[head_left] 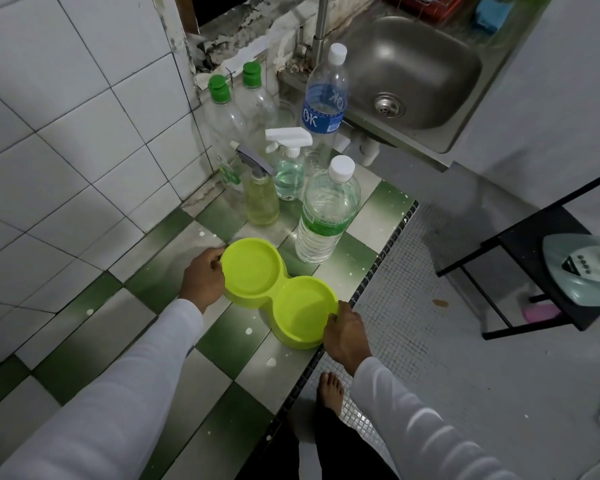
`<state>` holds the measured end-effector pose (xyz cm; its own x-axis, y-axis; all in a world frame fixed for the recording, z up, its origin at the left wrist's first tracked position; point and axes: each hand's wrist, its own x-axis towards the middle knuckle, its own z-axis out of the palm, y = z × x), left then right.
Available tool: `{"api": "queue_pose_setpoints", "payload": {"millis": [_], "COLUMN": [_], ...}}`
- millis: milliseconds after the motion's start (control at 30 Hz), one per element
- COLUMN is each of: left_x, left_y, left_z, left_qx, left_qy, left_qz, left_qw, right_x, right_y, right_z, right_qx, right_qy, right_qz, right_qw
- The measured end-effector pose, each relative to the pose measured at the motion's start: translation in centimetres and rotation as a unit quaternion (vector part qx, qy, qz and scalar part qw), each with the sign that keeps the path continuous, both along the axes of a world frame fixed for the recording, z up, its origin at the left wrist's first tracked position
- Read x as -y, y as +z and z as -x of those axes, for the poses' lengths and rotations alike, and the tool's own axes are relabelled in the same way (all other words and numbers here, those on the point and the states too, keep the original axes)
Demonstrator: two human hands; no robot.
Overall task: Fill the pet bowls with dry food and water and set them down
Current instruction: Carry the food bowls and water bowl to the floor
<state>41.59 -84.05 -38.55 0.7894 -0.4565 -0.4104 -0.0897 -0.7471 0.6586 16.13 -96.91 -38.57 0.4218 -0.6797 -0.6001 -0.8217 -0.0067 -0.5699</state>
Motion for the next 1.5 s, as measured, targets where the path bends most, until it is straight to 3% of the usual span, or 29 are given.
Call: {"api": "queue_pose_setpoints", "payload": {"millis": [500,700,900,1200,1500], "left_x": [-1.1,-2.5,-4.5,-7.9,-10.1], "left_y": [3.1,4.9,7.0,9.7,12.3], "left_z": [1.9,3.8,6.3,8.9,11.3], "left_qx": [0.001,-0.006,-0.065,0.002,0.028], "left_qy": [0.103,0.094,0.176,0.264,0.366], "left_qz": [0.087,0.145,0.212,0.278,0.312], "left_qw": [0.991,0.985,0.959,0.923,0.876], "right_x": [2.4,2.5,1.9,0.2,-1.1], "right_y": [2.6,4.7,6.2,9.3,12.2], "right_z": [0.5,0.4,-0.1,-1.3,-2.9], "right_qx": [0.047,0.104,0.17,0.254,0.317], "right_qy": [-0.037,-0.069,-0.098,-0.1,-0.086], "right_qz": [0.07,0.096,0.113,0.107,0.02], "right_qw": [0.996,0.988,0.974,0.956,0.944]}}
